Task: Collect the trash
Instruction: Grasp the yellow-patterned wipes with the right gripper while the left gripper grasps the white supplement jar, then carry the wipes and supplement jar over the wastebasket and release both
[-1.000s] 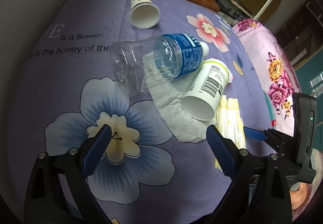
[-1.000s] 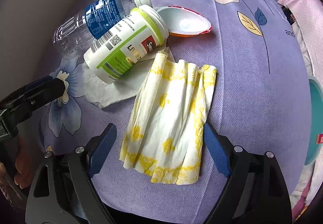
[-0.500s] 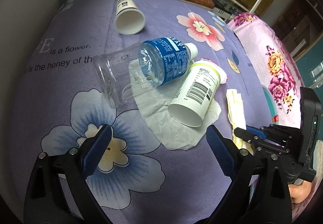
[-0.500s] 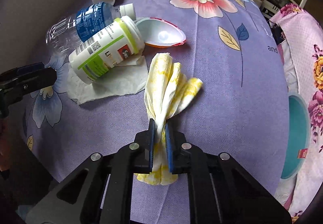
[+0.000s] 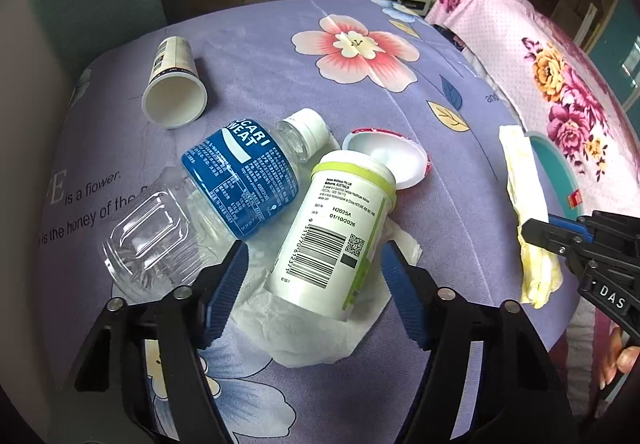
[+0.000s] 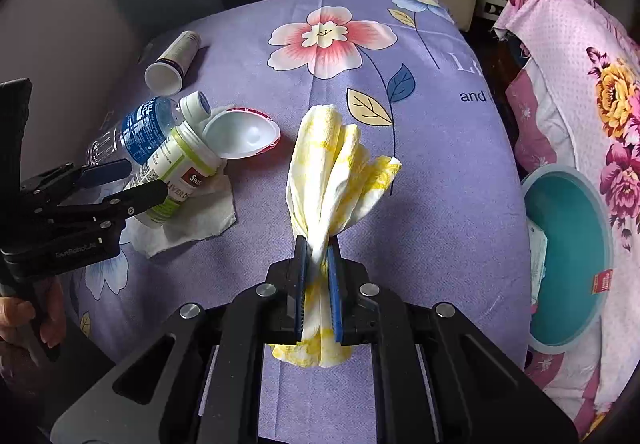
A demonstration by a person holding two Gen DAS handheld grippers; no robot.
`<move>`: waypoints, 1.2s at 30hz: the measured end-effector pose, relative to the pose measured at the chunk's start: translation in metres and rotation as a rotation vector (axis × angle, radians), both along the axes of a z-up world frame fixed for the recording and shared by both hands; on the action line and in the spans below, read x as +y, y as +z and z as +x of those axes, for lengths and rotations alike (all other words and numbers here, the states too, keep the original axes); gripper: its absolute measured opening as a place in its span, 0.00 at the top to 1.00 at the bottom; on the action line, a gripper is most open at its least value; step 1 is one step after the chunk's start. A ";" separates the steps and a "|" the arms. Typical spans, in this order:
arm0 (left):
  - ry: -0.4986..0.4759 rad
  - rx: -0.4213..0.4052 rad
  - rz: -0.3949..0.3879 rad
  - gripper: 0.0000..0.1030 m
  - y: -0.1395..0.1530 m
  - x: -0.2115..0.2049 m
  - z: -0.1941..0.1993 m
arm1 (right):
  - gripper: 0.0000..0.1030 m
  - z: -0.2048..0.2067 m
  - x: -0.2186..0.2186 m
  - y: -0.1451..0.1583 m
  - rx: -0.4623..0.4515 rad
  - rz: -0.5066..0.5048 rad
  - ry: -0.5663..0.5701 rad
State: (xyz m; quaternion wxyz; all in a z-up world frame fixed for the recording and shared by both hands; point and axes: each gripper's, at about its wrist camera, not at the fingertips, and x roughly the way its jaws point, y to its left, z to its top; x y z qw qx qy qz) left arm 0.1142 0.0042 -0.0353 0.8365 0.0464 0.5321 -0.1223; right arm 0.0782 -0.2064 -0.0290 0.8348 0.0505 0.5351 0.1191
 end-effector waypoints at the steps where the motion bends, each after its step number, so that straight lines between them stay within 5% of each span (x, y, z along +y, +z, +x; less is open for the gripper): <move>1: -0.006 0.006 0.001 0.47 -0.002 -0.002 0.001 | 0.90 0.000 -0.002 0.000 0.001 0.008 -0.002; 10: -0.117 0.029 0.014 0.51 -0.004 -0.027 -0.014 | 0.90 0.000 -0.016 -0.009 0.014 0.070 -0.019; 24: -0.043 0.043 0.070 0.48 -0.022 -0.049 0.011 | 0.90 -0.004 -0.046 -0.025 0.031 0.124 -0.072; 36: -0.067 0.013 0.024 0.48 0.007 -0.065 -0.017 | 0.90 -0.010 -0.070 -0.027 0.007 0.180 -0.114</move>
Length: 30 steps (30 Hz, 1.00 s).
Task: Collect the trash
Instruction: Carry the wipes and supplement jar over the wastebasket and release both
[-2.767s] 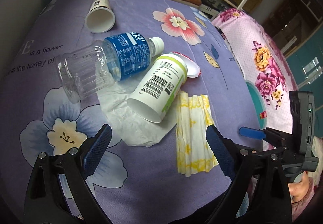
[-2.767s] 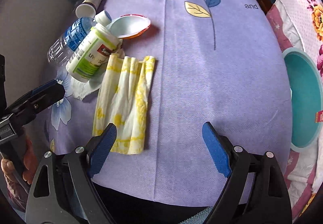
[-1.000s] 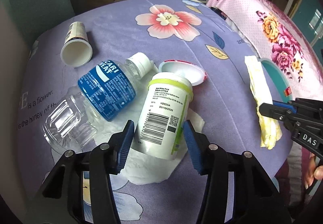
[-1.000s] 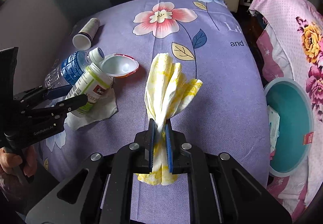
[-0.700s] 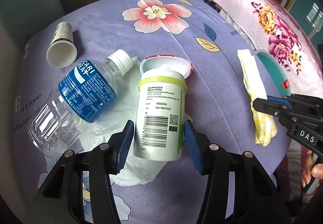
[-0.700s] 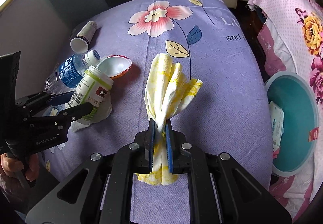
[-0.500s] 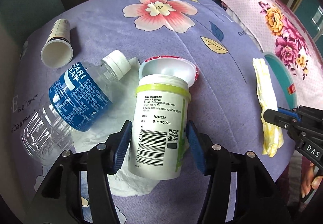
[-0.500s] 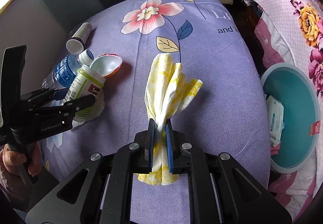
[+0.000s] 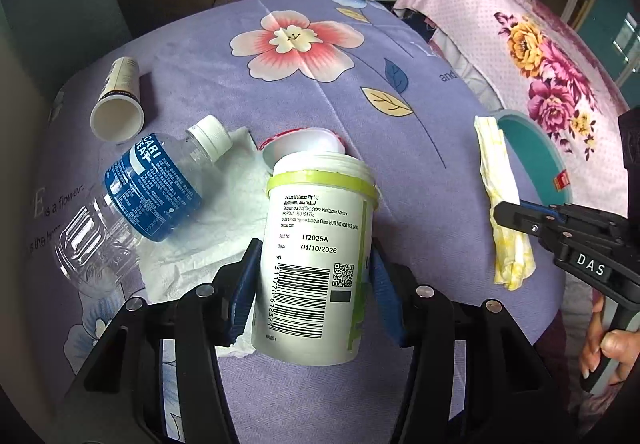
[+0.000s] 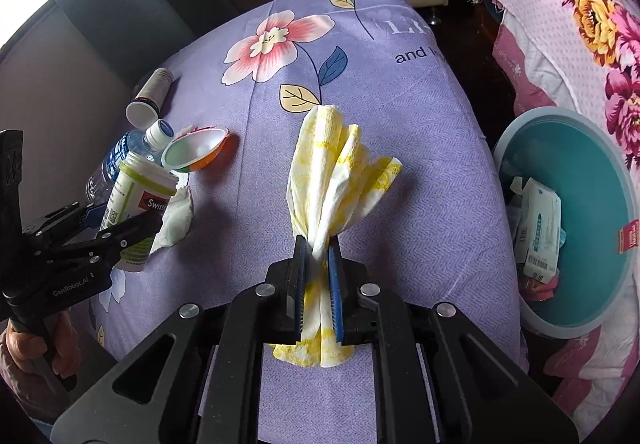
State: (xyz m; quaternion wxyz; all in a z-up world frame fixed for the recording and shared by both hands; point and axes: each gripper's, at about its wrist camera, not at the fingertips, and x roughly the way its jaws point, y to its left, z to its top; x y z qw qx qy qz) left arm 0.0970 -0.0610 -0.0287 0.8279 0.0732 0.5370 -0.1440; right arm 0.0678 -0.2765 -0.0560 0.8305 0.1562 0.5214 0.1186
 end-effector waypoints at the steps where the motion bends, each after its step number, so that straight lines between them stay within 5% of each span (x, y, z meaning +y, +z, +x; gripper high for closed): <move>1: -0.005 0.003 -0.002 0.48 0.001 -0.003 -0.001 | 0.90 -0.001 -0.003 0.001 -0.005 0.003 -0.005; 9: -0.071 0.014 -0.049 0.48 0.016 -0.042 -0.010 | 0.90 -0.017 -0.041 0.011 -0.056 0.024 -0.071; 21: -0.286 0.025 -0.079 0.48 0.015 -0.176 -0.019 | 0.90 -0.054 -0.171 0.031 -0.118 -0.011 -0.348; 30: -0.392 0.029 -0.047 0.48 0.003 -0.251 -0.021 | 0.90 -0.075 -0.227 0.015 -0.086 -0.016 -0.454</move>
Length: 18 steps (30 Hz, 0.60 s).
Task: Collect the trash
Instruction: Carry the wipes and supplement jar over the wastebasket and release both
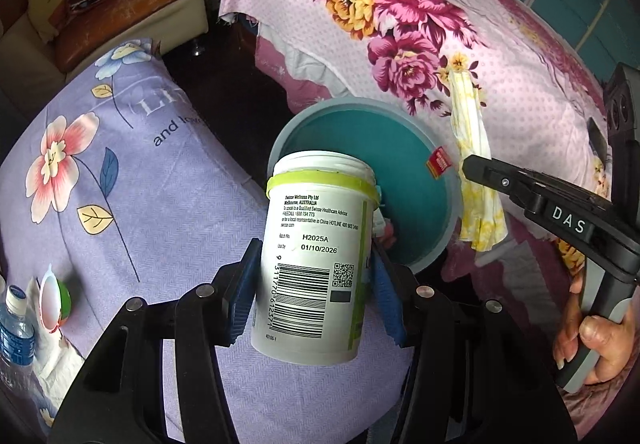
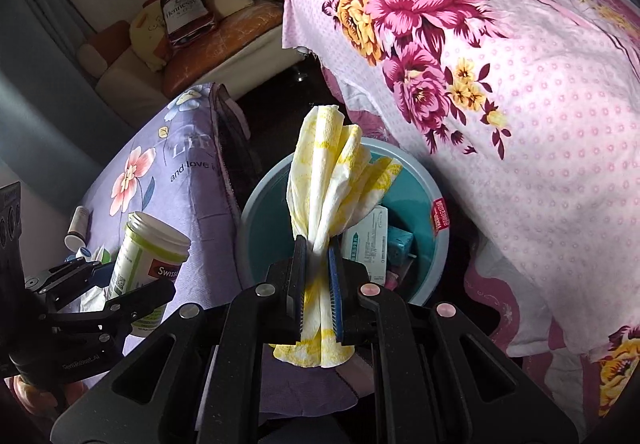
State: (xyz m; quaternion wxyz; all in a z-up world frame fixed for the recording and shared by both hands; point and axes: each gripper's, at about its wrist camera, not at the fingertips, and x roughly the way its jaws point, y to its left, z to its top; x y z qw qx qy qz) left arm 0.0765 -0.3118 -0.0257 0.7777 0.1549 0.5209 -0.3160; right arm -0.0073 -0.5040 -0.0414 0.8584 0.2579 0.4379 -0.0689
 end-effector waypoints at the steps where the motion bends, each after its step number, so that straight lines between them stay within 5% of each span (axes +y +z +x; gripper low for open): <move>1: -0.001 0.003 0.005 0.48 -0.003 -0.003 0.001 | 0.90 0.000 -0.001 -0.001 0.005 -0.002 -0.001; 14: -0.011 0.025 0.043 0.46 -0.026 -0.034 0.018 | 0.89 0.010 -0.009 -0.016 0.047 -0.013 -0.004; 18: -0.013 0.011 0.043 0.28 -0.026 -0.031 0.016 | 0.89 0.014 -0.007 -0.019 0.061 -0.013 -0.001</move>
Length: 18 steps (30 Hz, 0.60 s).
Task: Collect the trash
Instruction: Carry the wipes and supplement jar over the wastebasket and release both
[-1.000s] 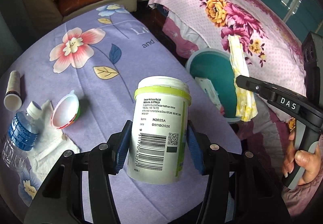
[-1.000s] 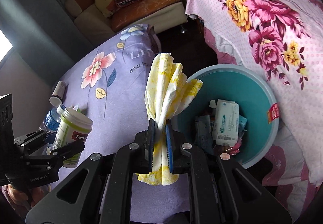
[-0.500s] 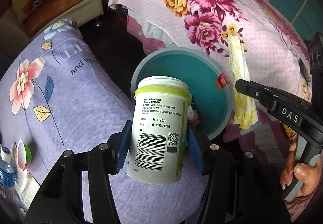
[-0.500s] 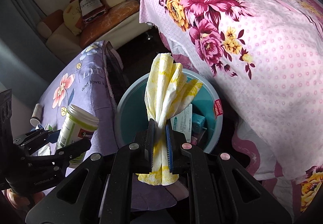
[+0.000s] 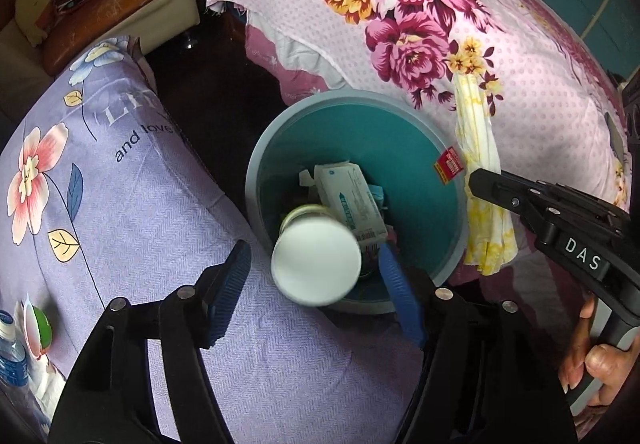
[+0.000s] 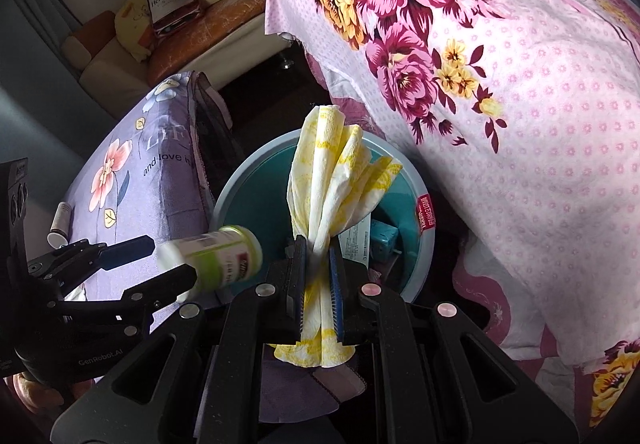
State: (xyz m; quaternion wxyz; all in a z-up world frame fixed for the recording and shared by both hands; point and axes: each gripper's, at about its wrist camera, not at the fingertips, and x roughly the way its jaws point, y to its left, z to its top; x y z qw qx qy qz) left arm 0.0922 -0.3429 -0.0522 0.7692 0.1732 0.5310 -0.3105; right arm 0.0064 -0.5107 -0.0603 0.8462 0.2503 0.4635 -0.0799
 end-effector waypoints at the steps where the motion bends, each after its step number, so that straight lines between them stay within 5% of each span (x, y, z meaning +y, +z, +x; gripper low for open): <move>1: -0.001 -0.008 0.001 0.27 0.000 0.001 -0.001 | 0.89 0.002 0.001 -0.001 0.003 0.000 0.002; 12: 0.038 0.013 -0.040 0.13 0.007 0.033 -0.001 | 0.85 0.014 0.014 -0.004 0.039 -0.011 0.020; 15: 0.064 0.023 -0.053 0.12 0.008 0.049 0.002 | 0.67 0.016 0.014 -0.006 0.054 -0.007 0.011; 16: 0.074 0.024 -0.057 0.12 0.009 0.055 0.003 | 0.53 0.016 0.015 -0.006 0.054 -0.007 0.005; 18: 0.096 0.027 -0.065 0.11 0.010 0.066 0.006 | 0.48 0.016 0.016 -0.006 0.055 -0.011 -0.002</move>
